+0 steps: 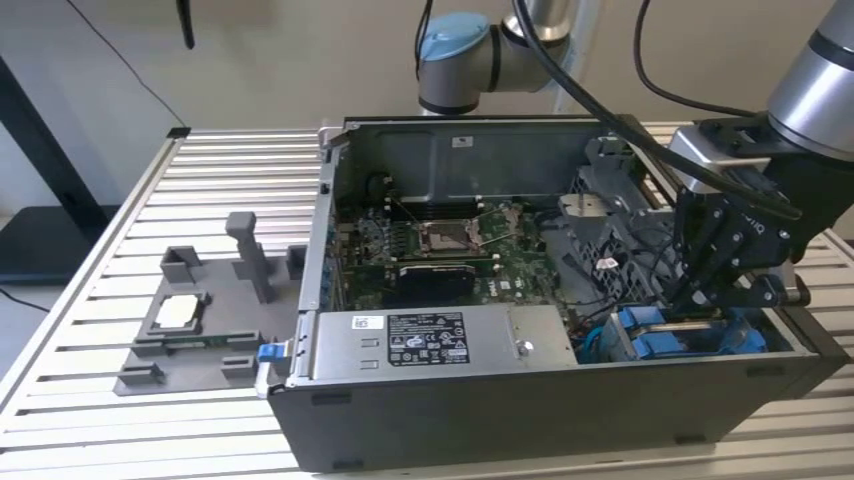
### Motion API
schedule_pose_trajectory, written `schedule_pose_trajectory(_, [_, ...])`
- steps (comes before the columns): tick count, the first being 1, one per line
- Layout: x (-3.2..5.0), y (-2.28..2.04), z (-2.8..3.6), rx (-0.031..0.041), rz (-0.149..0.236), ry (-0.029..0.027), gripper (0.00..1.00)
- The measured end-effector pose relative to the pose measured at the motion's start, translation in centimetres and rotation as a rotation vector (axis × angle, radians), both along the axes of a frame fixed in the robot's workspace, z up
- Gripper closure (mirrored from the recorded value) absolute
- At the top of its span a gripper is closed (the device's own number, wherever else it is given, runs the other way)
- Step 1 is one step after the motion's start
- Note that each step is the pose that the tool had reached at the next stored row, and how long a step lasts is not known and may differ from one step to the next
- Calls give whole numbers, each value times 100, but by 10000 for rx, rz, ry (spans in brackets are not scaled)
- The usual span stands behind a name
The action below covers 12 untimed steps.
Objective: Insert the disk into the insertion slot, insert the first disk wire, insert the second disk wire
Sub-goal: 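Insert the second disk wire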
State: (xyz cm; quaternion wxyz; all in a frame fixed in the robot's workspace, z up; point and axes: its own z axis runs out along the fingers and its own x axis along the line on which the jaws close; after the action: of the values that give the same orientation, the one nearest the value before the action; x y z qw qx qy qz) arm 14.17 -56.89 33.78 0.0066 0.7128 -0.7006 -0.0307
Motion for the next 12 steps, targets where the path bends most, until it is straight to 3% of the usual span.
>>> schedule_pose_trajectory(6, [0, 0, -4, 5, 0, 0, 84])
schedule_pose_trajectory(8, [0, 0, -4, 4, 0, 0, 82])
schedule_pose_trajectory(9, [0, 0, -4, 4, 0, 0, 76])
schedule_pose_trajectory(12, [0, -1, 9, 10, 0, 2, 76])
